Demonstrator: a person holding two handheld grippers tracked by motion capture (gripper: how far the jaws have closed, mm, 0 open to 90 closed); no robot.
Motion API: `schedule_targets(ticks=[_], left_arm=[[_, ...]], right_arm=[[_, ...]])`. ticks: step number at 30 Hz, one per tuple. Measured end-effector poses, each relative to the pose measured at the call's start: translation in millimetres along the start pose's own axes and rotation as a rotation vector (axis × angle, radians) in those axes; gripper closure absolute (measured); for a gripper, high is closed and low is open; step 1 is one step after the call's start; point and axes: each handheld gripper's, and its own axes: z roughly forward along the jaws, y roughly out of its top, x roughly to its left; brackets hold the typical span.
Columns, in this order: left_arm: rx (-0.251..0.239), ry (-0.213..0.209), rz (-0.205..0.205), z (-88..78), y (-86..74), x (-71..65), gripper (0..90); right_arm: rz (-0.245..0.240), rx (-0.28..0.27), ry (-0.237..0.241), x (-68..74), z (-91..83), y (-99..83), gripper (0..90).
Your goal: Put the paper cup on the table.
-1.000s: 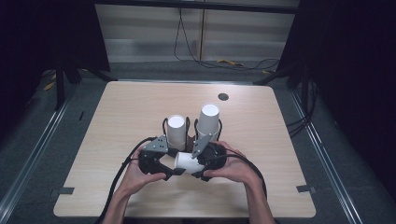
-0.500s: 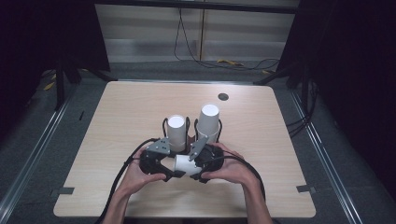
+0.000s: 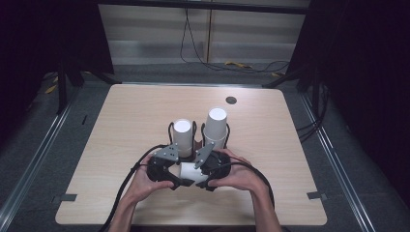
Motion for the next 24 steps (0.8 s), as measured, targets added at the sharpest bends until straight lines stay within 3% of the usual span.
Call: schedule_targets(ticks=[5, 10, 17, 24], left_arm=[[0.0, -0.034, -0.007, -2.4, -0.2, 1.2, 31.2], [0.011, -0.034, -0.011, -1.6, 0.0, 1.2, 30.5], [0.068, -0.035, 0.003, -0.1, 1.5, 2.4, 30.3], [0.104, -0.022, 0.019, -0.1, 8.6, 1.0, 29.2]], right_arm=[[-0.002, 0.014, 0.007, 1.3, -0.6, 0.3, 27.4], [-0.009, 0.026, 0.011, 1.5, -0.2, 2.0, 27.4], [-0.027, 0.056, 0.011, 2.4, 3.6, 6.0, 27.4], [-0.037, 0.05, 0.012, 2.1, 3.6, 7.6, 27.5]])
